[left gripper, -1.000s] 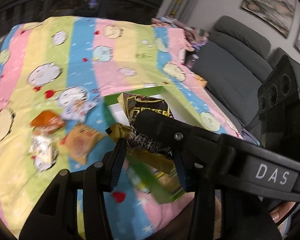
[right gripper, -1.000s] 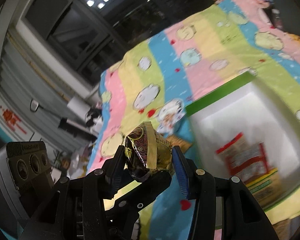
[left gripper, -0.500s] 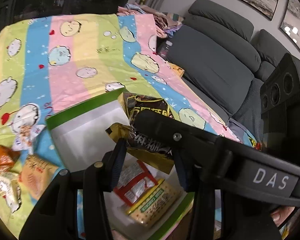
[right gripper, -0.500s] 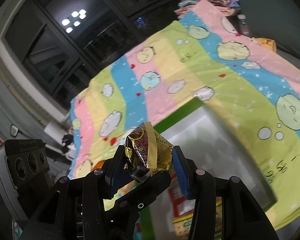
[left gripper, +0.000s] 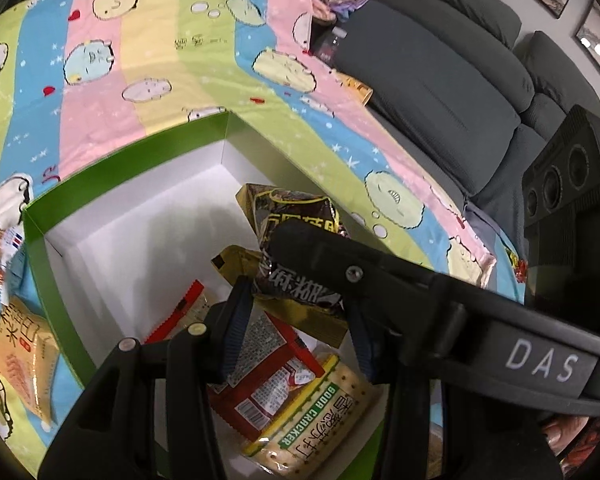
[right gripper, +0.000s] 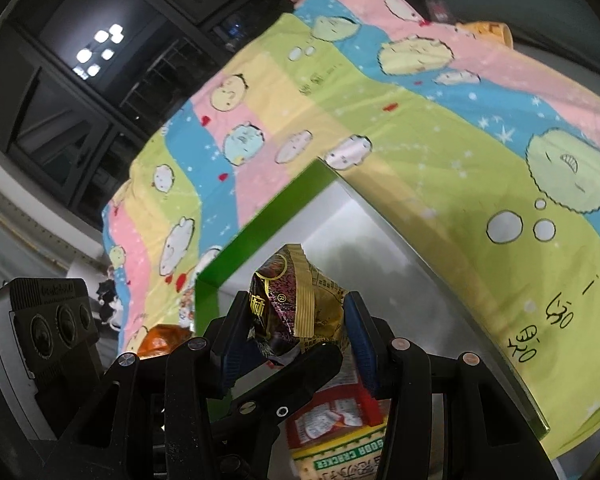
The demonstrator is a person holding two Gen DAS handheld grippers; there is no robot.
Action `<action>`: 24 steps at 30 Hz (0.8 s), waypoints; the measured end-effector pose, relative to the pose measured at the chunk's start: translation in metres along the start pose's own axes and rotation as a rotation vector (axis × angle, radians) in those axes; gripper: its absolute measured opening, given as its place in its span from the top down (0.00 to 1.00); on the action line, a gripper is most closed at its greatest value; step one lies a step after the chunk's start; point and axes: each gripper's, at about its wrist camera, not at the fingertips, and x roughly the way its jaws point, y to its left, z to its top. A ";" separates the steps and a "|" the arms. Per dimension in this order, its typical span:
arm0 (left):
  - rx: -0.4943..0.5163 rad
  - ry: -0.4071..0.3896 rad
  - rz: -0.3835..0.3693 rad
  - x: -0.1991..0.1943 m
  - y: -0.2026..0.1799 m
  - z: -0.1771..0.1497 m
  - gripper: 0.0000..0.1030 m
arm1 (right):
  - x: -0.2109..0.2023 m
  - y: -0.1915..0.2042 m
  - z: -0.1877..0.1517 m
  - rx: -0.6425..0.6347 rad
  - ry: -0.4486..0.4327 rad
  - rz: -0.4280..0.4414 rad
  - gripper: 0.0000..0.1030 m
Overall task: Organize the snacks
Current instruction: 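Carry the black-and-gold packet into the green box and release it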
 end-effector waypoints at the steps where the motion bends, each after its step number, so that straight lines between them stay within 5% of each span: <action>1: -0.004 0.009 0.001 0.003 0.000 0.000 0.56 | 0.002 -0.003 0.000 0.010 0.008 0.002 0.52; 24: -0.048 0.106 -0.013 0.031 0.012 -0.004 0.56 | 0.023 -0.022 -0.004 0.069 0.080 -0.054 0.52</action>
